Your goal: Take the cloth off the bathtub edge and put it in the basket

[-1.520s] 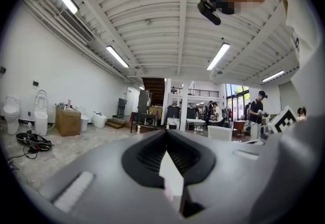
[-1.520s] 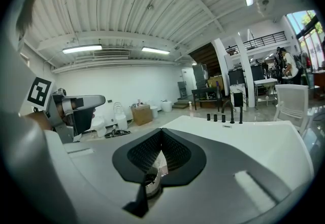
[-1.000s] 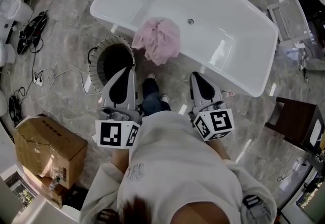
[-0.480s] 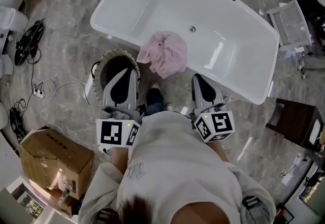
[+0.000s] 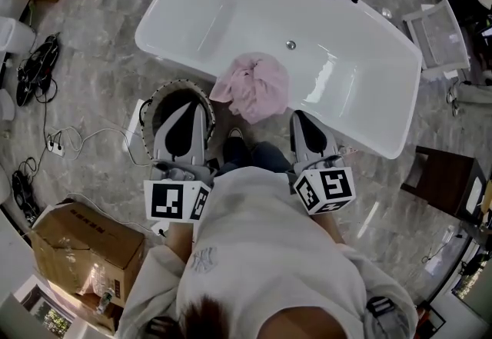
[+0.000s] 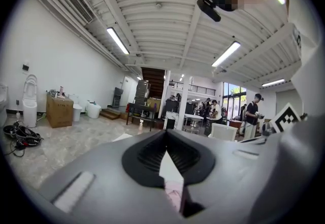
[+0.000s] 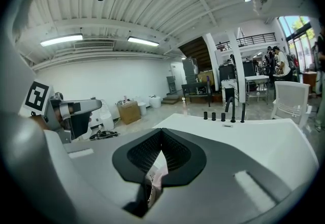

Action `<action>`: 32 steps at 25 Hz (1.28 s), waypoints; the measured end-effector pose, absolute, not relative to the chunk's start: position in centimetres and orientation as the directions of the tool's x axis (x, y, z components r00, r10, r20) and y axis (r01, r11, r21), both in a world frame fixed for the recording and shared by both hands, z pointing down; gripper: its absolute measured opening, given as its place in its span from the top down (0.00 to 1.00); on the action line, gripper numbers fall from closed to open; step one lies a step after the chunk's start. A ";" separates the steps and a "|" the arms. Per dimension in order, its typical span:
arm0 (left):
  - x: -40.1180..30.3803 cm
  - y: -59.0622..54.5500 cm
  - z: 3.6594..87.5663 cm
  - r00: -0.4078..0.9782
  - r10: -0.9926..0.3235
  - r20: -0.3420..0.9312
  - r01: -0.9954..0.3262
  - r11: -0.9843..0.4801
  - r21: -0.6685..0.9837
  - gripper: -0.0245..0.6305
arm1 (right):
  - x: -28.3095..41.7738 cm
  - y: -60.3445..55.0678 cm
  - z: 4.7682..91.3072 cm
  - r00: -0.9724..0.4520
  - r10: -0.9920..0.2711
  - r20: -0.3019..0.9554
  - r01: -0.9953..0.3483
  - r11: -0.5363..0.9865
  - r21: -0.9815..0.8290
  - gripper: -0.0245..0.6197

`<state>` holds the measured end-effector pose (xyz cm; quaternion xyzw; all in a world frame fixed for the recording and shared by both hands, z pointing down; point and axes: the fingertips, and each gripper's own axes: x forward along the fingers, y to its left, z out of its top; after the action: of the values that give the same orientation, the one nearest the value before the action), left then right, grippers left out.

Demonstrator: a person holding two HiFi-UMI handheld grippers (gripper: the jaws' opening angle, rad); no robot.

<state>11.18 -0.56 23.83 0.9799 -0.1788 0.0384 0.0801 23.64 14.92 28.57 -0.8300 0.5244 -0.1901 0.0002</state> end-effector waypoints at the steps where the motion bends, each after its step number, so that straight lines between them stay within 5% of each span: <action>1: 11.1 -0.8 23.8 0.931 -0.349 0.104 -0.361 -0.921 0.145 0.89 | 23.7 14.6 28.5 0.375 -0.872 0.314 -0.872 -0.447 -0.198 0.96; 32: 16.8 1.0 23.2 0.927 -0.355 0.123 -0.369 -0.922 0.120 0.89 | 29.5 14.9 28.0 0.321 -0.892 0.318 -0.897 -0.394 -0.202 0.96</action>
<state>16.76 1.05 23.22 0.9789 -0.1850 0.0497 0.0704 29.49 14.90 28.01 -0.8127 0.5503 -0.1916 -0.0057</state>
